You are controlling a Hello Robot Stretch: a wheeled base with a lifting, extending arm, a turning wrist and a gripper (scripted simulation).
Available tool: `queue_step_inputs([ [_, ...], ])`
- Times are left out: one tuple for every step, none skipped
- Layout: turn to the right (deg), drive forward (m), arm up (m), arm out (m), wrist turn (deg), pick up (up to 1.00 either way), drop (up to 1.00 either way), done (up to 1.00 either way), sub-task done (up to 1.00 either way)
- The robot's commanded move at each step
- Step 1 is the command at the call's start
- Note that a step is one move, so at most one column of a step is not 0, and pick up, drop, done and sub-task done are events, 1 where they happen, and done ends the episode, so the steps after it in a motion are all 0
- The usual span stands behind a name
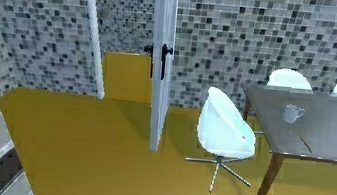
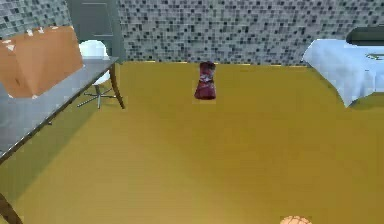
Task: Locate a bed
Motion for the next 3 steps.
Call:
queue_step_inputs([
  [-45.0, 0.00, 0.00, 0.00, 0.0, 0.00, 0.00, 0.00, 0.00],
  [45.0, 0.00, 0.00, 0.00, 0.0, 0.00, 0.00, 0.00, 0.00],
  [45.0, 0.00, 0.00, 0.00, 0.0, 0.00, 0.00, 0.00, 0.00],
])
